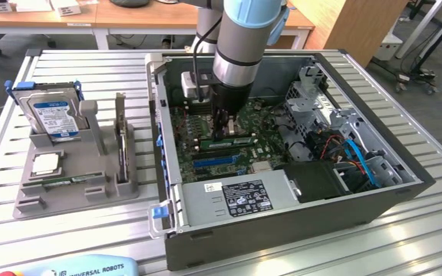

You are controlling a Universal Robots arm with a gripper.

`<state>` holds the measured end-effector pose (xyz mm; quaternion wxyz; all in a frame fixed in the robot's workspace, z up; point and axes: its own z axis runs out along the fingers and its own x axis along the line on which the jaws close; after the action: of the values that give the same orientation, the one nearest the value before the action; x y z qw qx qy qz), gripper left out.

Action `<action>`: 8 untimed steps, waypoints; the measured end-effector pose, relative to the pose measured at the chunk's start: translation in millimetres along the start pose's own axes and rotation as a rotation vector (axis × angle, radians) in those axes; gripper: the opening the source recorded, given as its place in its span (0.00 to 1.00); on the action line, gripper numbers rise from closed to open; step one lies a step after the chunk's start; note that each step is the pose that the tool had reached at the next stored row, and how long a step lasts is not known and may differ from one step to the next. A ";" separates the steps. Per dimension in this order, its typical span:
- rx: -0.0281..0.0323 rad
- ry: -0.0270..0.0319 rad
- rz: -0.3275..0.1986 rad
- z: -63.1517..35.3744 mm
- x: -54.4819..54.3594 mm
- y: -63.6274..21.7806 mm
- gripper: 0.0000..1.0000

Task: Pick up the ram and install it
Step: 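Press down the ram until it locks into place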

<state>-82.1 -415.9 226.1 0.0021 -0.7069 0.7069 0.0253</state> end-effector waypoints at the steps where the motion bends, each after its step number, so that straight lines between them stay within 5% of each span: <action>1: 0.0000 0.0002 0.000 0.2 0.0 0.0 0.10; 8: 0.0002 0.0003 0.000 0.9 0.1 0.0 0.10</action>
<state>-82.1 -416.0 225.1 0.0021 -0.7069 0.7069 0.0251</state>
